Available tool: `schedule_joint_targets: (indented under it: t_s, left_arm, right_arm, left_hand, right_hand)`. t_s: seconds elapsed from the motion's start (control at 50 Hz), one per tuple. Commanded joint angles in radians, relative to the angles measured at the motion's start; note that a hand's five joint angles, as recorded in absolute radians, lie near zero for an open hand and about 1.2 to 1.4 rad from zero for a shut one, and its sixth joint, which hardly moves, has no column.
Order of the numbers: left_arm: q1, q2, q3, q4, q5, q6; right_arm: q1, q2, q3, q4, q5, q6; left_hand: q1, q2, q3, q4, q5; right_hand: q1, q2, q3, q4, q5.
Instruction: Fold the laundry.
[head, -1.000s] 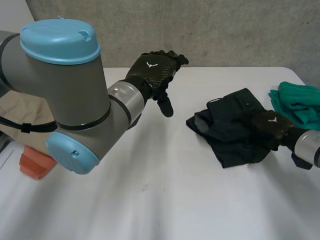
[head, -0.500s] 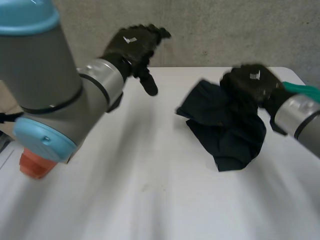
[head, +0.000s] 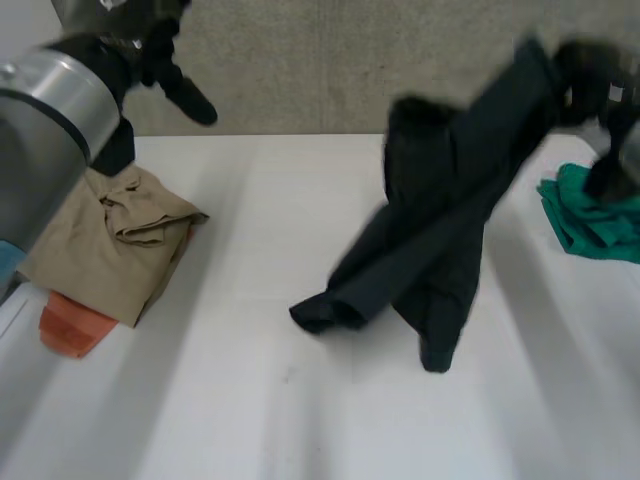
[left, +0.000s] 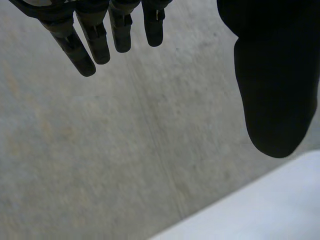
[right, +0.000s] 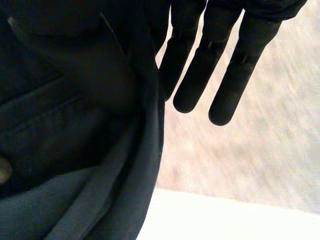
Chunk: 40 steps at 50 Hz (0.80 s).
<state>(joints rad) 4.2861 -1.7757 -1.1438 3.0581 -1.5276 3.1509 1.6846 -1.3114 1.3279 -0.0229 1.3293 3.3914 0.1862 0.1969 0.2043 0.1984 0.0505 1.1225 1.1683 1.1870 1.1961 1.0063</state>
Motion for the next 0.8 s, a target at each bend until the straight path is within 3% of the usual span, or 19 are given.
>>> schedule_joint_targets:
  t_s: [0.02,0.16,0.24,0.32,0.4,0.52,0.58,0.66,0.74,0.8]
  left_arm:
    - [-0.022,-0.060,-0.071,-0.001,0.047,0.014]
    - [-0.077,-0.143,-0.076,-0.010,0.049,0.031]
    - [-0.106,-0.174,-0.076,-0.027,0.034,0.035]
    - [-0.132,-0.188,-0.079,-0.044,0.014,0.040]
    - [-0.143,-0.186,-0.085,-0.058,-0.009,0.035]
    - [-0.146,-0.185,-0.094,-0.061,-0.017,0.038]
    - [-0.146,-0.195,-0.088,-0.059,-0.019,0.038]
    - [-0.149,-0.220,-0.079,-0.056,-0.022,0.043]
    - [-0.158,-0.249,-0.062,-0.055,-0.022,0.049]
    - [-0.173,-0.277,-0.042,-0.044,-0.019,0.055]
  right_arm:
    - [-0.120,0.083,0.172,-0.051,-0.015,-0.262]
    - [-0.068,0.080,0.116,0.122,-0.027,-0.523]
    - [0.033,-0.023,0.111,0.196,-0.054,-0.697]
    - [0.101,-0.112,0.155,0.212,-0.137,-0.907]
    - [0.139,-0.108,0.241,0.218,-0.212,-1.084]
    - [0.219,-0.075,0.370,0.281,-0.130,-1.339]
    - [0.239,-0.071,0.444,0.203,-0.114,-1.441]
    - [0.218,-0.016,0.493,0.019,-0.081,-1.477]
    - [0.210,0.018,0.517,-0.089,0.037,-1.369]
    - [0.202,0.018,0.525,-0.089,0.079,-1.257]
  left_hand:
    - [-0.012,-0.022,-0.030,-0.024,-0.050]
    - [-0.012,-0.022,-0.030,-0.024,-0.050]
    - [-0.012,-0.022,-0.030,-0.024,-0.050]
    - [-0.012,-0.022,-0.030,-0.024,-0.050]
    - [-0.012,-0.022,-0.030,-0.024,-0.050]
    - [-0.012,-0.022,-0.030,-0.024,-0.050]
    - [-0.012,-0.022,-0.030,-0.024,-0.050]
    - [-0.012,-0.022,-0.030,-0.024,-0.050]
    - [-0.012,-0.022,-0.030,-0.024,-0.050]
    - [-0.012,-0.022,-0.030,-0.024,-0.050]
  right_hand:
    - [-0.898,-0.944,-0.962,-0.972,-0.956]
    - [-0.948,-0.994,-1.012,-1.022,-1.006]
    - [-0.948,-0.994,-1.012,-1.022,-1.006]
    - [-0.948,-0.994,-1.012,-1.022,-1.006]
    - [-0.945,-0.991,-1.010,-1.019,-1.004]
    - [-0.904,-0.950,-0.968,-0.977,-0.962]
    - [-0.863,-0.909,-0.928,-0.937,-0.921]
    - [-0.816,-0.862,-0.880,-0.890,-0.874]
    - [-0.760,-0.806,-0.825,-0.834,-0.818]
    - [-0.775,-0.820,-0.839,-0.848,-0.833]
